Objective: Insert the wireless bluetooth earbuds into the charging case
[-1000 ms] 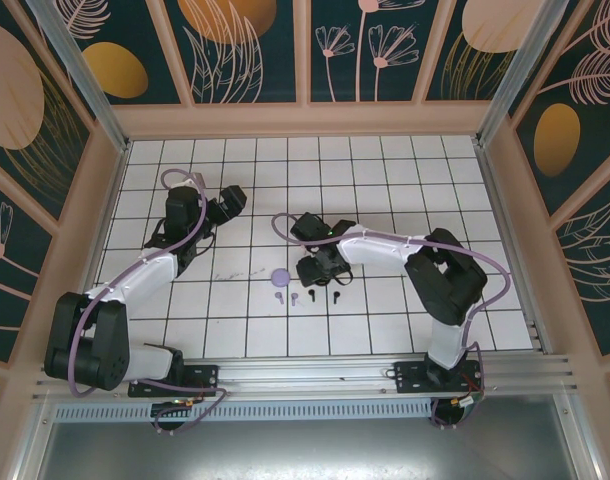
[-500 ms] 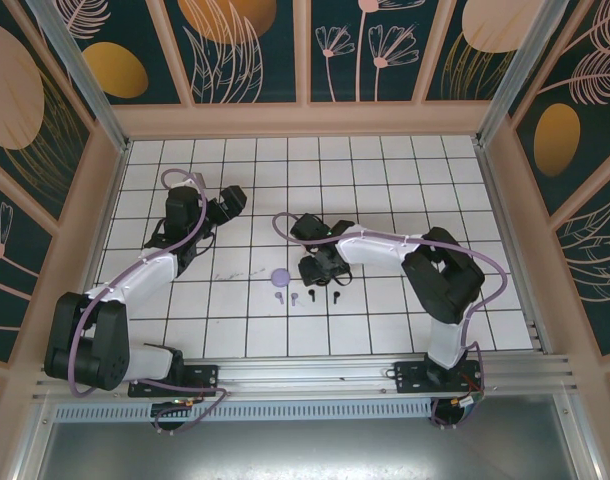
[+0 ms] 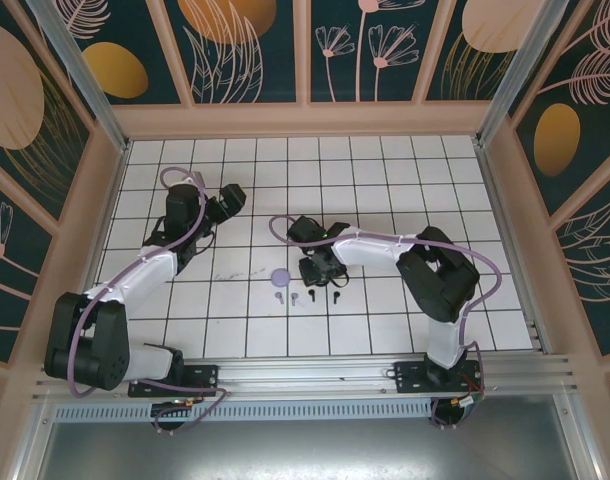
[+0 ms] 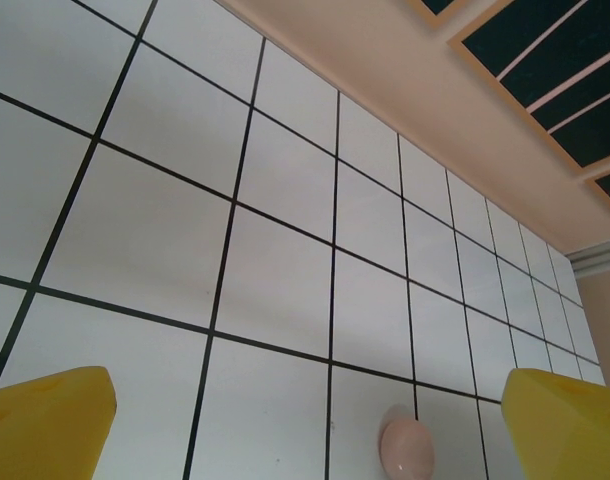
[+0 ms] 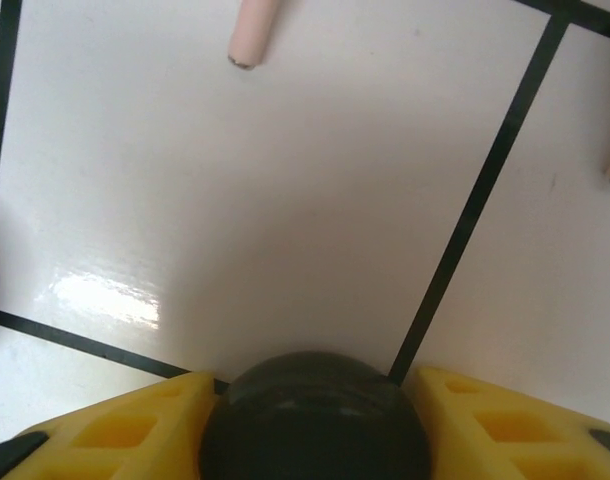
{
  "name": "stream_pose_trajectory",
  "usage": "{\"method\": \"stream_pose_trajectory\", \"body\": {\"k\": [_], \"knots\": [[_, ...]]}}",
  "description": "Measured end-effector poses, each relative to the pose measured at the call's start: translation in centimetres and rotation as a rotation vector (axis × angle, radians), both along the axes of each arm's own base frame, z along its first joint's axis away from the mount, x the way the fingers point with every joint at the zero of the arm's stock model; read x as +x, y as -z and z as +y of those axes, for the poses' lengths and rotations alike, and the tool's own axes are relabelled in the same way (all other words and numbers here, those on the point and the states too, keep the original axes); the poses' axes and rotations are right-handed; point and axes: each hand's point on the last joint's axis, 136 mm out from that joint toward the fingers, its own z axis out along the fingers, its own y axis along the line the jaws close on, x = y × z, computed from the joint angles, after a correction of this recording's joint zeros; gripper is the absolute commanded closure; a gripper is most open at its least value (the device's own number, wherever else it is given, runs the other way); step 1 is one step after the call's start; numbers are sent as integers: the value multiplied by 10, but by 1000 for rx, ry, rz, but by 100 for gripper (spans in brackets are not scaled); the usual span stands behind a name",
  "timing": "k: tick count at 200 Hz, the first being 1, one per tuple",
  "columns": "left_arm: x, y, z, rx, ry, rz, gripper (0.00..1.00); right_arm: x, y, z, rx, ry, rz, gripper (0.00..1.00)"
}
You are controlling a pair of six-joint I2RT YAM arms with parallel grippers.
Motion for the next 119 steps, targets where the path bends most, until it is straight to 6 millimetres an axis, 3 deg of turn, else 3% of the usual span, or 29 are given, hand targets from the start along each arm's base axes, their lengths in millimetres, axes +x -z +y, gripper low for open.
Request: {"method": "stream_pose_trajectory", "body": {"k": [41, 63, 89, 119], "knots": [[0, -4, -1, -87, -45, 37, 3, 1, -5, 0, 17, 26, -4, 56], [0, -8, -6, -134, -32, 30, 4, 12, -27, -2, 81, 74, -28, 56], [-4, -9, -21, -176, 27, -6, 3, 44, -71, -13, 230, 197, -90, 56], [-13, -7, -54, -219, 151, -61, 2, 94, -114, -39, 430, 415, -150, 56]]}}
